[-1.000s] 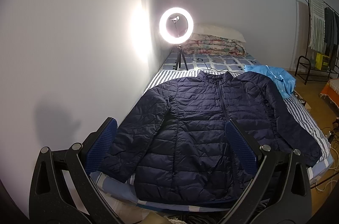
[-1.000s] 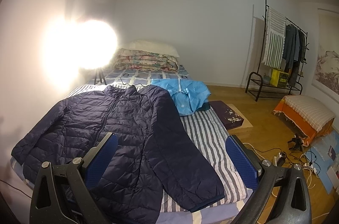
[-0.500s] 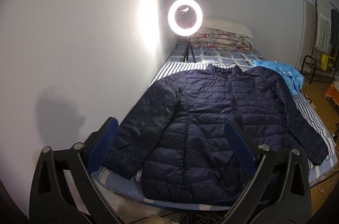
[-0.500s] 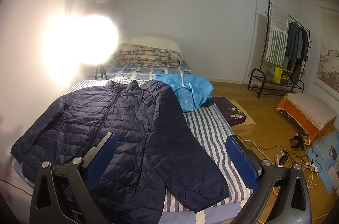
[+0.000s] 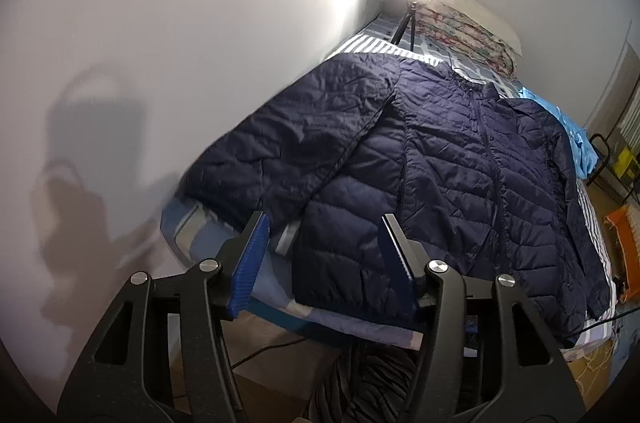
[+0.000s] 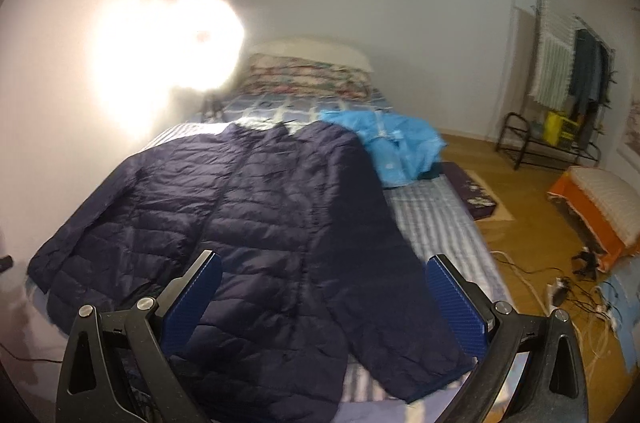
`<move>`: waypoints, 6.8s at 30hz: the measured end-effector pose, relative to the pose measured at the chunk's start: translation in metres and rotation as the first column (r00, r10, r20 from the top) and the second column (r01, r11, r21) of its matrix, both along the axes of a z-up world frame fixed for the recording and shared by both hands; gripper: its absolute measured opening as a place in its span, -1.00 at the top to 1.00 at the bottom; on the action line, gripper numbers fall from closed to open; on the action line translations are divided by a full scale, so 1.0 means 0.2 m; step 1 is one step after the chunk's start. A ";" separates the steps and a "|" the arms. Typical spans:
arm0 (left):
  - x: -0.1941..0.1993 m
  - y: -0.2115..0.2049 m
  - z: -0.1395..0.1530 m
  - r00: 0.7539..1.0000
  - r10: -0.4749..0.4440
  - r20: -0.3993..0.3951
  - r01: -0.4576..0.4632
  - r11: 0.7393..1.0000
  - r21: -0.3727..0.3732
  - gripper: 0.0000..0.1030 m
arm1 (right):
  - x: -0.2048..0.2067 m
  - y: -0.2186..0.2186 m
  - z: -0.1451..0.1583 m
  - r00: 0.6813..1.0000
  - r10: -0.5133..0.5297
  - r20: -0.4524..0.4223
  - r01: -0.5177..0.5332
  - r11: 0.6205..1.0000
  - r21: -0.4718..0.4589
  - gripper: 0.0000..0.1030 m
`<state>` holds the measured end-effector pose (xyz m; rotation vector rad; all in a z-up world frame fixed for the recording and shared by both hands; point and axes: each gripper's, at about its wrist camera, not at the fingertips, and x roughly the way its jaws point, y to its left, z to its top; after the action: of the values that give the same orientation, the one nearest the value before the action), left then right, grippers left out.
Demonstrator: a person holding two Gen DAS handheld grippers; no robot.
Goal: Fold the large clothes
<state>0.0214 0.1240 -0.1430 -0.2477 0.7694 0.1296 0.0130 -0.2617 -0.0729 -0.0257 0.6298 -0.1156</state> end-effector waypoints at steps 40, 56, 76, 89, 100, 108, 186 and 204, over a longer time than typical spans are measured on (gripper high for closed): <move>0.41 0.04 -0.15 0.992 0.042 0.117 -0.058 0.988 0.141 0.90 | 0.12 0.23 -0.22 0.978 0.134 -0.162 -0.128 0.991 0.050 -0.85; 0.34 -0.33 -0.02 0.956 -0.250 0.155 0.219 0.957 0.191 0.90 | 0.77 0.72 -0.15 0.876 0.471 -0.104 -0.433 0.863 0.261 -0.28; 1.20 -1.03 -0.31 0.825 -0.564 -0.033 0.564 0.825 -0.021 0.90 | 1.05 0.29 -0.33 0.932 0.300 -0.203 -0.235 0.927 0.291 -0.28; 1.31 -0.94 -0.34 0.820 -0.570 -0.055 0.560 0.819 -0.126 0.05 | 1.26 0.27 -0.49 0.920 0.301 -0.249 -0.227 0.931 0.286 -0.35; 1.14 -0.43 -0.10 0.892 -0.452 0.000 0.450 0.890 0.075 0.03 | 1.52 0.50 -0.79 0.846 0.401 -0.350 -0.249 0.880 0.405 -0.71; 1.21 -0.17 -0.15 0.937 -0.349 -0.026 0.349 0.926 0.143 0.03 | 1.66 0.73 -0.92 0.749 0.520 -0.410 -0.337 0.832 0.440 0.75; 0.23 -1.01 0.25 0.753 -0.648 0.114 0.647 0.761 0.055 0.04 | -0.15 -1.33 -0.72 0.896 -0.246 -0.368 0.389 0.836 0.386 -0.19; 0.29 -0.94 0.21 0.775 -0.624 0.100 0.624 0.781 0.037 0.04 | -0.16 -1.24 -0.70 0.908 -0.217 -0.358 0.363 0.835 0.414 0.91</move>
<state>0.0801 -0.0645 -0.1012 0.0160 0.7094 -0.5178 -0.0190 -0.5093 -0.2119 0.5436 0.9512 -0.2572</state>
